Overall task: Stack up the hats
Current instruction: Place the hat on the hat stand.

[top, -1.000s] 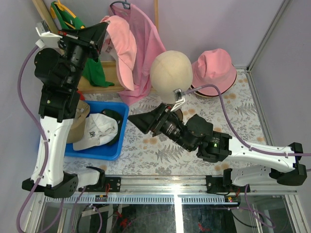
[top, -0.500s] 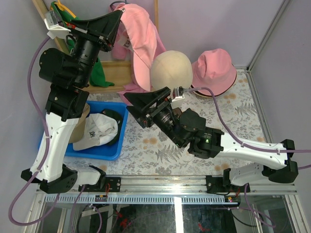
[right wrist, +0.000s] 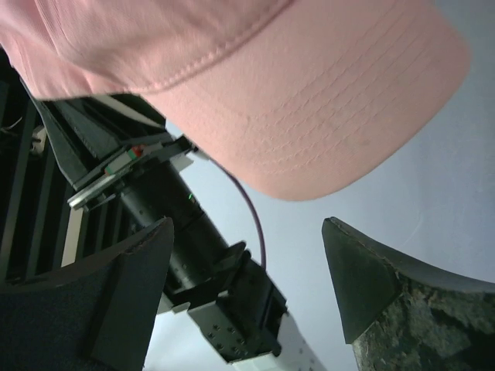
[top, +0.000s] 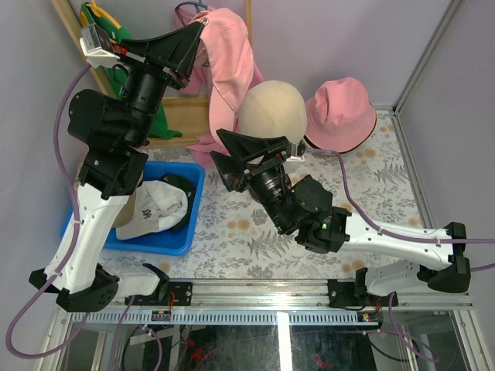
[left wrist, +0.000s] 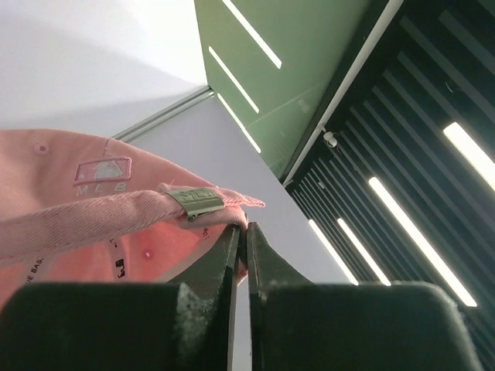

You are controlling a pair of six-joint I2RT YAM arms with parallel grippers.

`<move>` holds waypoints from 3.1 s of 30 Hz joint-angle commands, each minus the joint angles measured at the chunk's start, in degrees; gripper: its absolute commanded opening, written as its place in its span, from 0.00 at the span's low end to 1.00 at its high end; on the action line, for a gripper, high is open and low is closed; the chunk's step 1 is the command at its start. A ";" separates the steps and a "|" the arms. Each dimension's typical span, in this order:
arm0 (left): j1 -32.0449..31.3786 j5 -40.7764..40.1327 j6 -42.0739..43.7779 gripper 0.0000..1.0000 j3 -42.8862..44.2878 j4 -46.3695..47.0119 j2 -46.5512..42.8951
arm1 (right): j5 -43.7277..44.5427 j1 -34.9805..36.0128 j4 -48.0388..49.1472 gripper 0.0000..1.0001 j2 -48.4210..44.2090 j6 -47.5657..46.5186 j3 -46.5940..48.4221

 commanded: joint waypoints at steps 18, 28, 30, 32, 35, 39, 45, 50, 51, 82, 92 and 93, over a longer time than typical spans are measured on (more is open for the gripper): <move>-0.28 -2.94 9.52 0.00 -1.03 4.92 -5.59 | 0.40 -9.37 14.46 0.83 -0.90 -8.73 -2.96; -0.37 0.26 14.87 0.00 0.67 5.72 -5.29 | -14.91 -19.09 15.70 0.77 1.23 -6.08 -1.54; -0.37 0.77 15.73 0.00 1.07 5.54 -5.33 | -17.12 -20.49 15.22 0.77 1.08 -5.92 -1.36; -0.37 1.29 16.07 0.00 1.08 5.57 -5.42 | -19.47 -22.21 15.13 0.77 1.59 -4.16 -0.89; -0.27 2.35 16.19 0.00 1.13 5.53 -5.18 | -24.62 -24.66 16.69 0.76 3.59 -1.28 0.91; -0.24 4.33 15.81 0.00 1.00 6.12 -4.69 | -29.12 -26.78 18.49 0.74 6.27 2.01 3.30; -0.23 9.21 15.43 0.00 2.74 7.70 -2.31 | -32.15 -28.16 22.58 0.74 7.95 5.73 3.74; -0.17 12.80 17.11 0.00 4.23 6.50 -0.54 | -35.22 -29.61 28.29 0.61 9.05 8.72 2.63; -0.16 13.13 16.97 0.00 3.72 7.16 -0.68 | -35.85 -30.09 29.45 0.55 9.16 8.89 2.43; 5.57 21.48 23.66 0.00 -29.40 9.38 -16.24 | -80.55 -64.46 33.04 0.00 11.14 8.58 -0.83; 5.56 24.34 25.18 0.00 -36.43 8.87 -18.30 | -85.54 -70.51 47.52 0.00 17.51 17.09 -2.95; 5.46 24.79 25.36 0.00 -36.89 8.61 -18.51 | -85.67 -70.95 48.59 0.00 17.94 17.79 -2.98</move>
